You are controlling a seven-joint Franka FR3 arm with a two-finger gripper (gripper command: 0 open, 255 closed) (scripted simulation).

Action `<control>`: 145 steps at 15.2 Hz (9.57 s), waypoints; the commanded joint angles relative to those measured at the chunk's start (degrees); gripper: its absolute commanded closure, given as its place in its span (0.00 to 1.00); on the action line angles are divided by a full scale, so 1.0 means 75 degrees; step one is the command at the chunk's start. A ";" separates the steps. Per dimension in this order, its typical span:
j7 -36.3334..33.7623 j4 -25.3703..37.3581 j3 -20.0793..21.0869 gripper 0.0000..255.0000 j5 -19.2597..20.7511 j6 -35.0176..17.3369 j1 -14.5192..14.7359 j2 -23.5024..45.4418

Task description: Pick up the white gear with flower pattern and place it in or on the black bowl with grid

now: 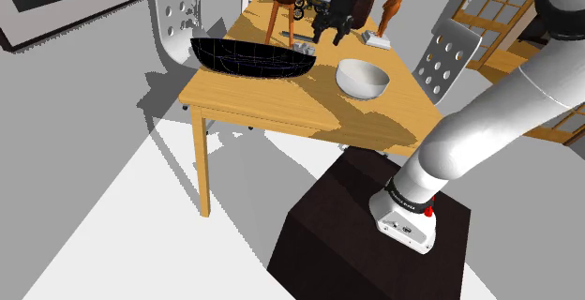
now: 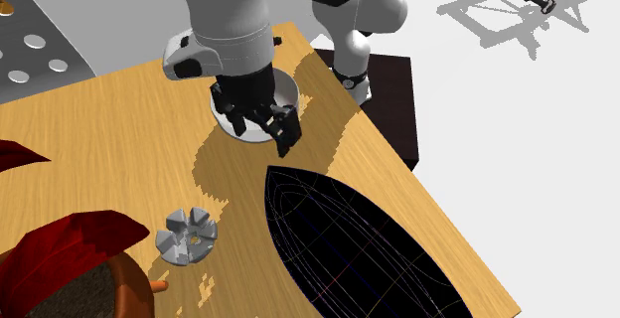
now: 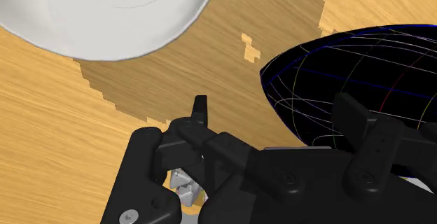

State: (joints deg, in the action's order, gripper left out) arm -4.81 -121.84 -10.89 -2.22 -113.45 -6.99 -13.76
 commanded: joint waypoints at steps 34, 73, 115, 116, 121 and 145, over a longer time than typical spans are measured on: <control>0.0339 0.1823 -0.0695 1.00 -0.0525 -0.1449 -0.0626 0.2860; 0.0513 0.5346 -0.0594 1.00 -0.0654 0.1201 -0.0846 0.4973; -0.2007 0.6871 0.0039 1.00 -0.0166 0.3800 0.0879 0.3782; -0.2179 0.6839 0.0098 1.00 -0.0143 0.3810 0.0998 0.3736; -0.3038 0.6877 0.0406 1.00 -0.0051 0.3917 0.1564 0.3643; -0.3216 0.4127 0.0495 1.00 0.0034 0.1686 0.1754 0.3115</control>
State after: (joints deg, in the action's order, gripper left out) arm -28.93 -90.83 -7.17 -1.96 -100.72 6.17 9.62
